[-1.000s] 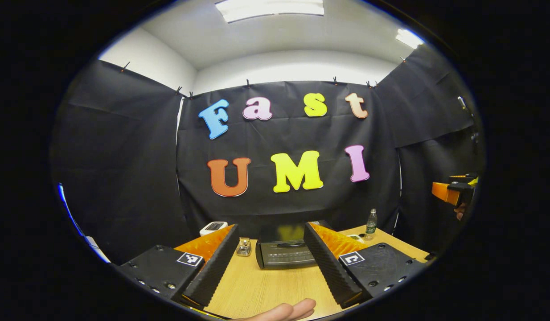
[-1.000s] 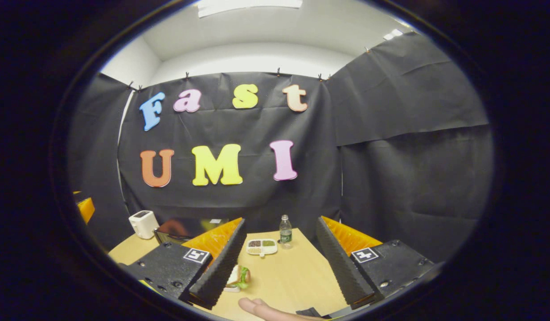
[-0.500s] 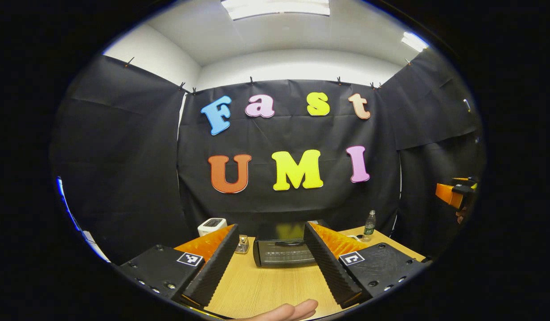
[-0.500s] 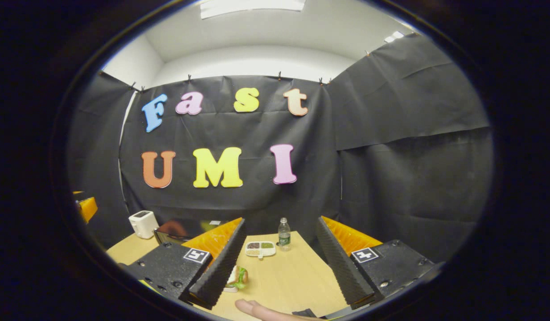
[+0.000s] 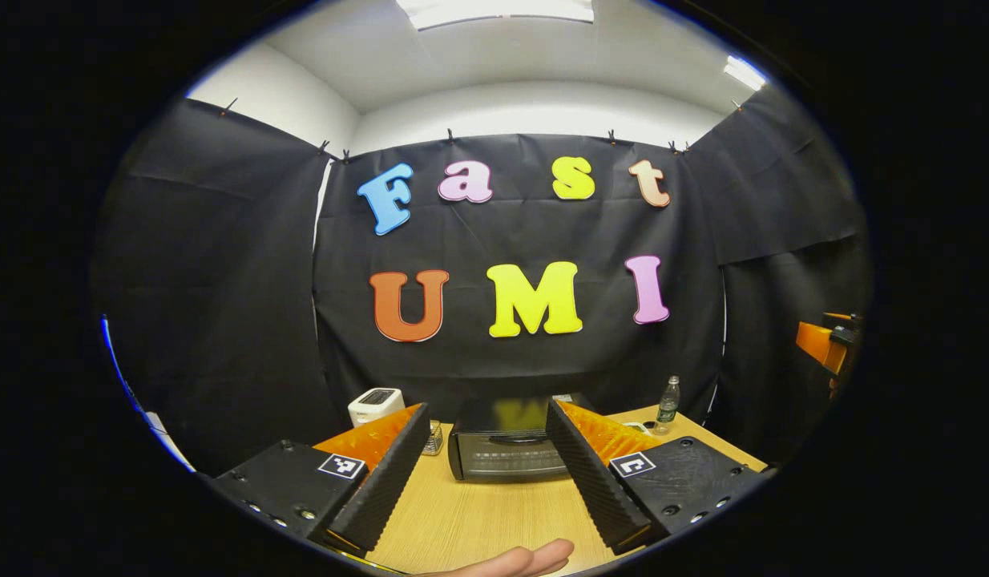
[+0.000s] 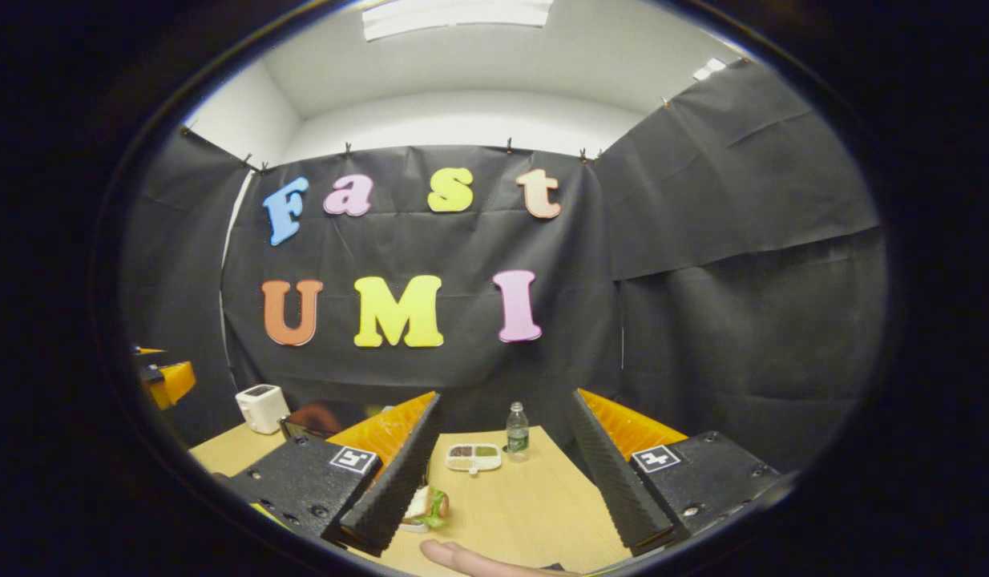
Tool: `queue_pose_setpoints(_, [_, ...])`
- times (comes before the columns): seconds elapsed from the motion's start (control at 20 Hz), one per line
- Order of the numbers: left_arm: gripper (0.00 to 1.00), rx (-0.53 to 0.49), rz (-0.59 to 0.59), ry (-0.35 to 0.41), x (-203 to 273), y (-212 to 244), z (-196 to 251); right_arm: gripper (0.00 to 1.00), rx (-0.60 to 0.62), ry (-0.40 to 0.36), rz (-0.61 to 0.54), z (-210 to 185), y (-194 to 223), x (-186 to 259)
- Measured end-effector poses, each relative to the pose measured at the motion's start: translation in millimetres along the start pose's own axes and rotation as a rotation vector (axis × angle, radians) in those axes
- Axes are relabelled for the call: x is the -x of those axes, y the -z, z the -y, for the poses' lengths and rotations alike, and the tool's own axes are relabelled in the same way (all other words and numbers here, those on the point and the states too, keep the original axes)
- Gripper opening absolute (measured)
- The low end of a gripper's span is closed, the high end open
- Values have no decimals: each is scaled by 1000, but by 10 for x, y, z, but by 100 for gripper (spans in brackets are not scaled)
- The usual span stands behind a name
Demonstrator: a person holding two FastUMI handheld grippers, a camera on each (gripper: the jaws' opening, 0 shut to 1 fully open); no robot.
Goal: Open the electric oven with the left hand, put the food in, and close the electric oven.
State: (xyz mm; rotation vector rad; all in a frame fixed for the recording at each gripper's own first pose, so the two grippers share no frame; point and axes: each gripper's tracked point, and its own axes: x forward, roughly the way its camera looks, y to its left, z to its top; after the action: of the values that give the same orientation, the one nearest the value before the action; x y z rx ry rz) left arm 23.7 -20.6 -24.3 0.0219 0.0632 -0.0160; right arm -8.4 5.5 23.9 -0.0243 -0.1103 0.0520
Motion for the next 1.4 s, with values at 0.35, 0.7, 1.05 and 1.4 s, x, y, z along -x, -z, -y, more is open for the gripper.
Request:
queue_pose_setpoints(0.35, [95, 39, -97, 69, -819, 243, 319, 92, 10, -33, -29, -34, 75, -293])
queue_pose_setpoints(0.7, [96, 41, -266, 113, -1761, 910, 658, 92, 15, -59, -18, -84, 26, -490])
queue_pose_setpoints(1.05, [96, 8, -439, 87, -2320, 1630, 688, 100, 22, -42, -30, 45, 178, -674])
queue_pose_setpoints(1.4, [96, 53, -533, 85, -2582, 2023, 714, 92, 46, -29, -29, 159, 227, -710])
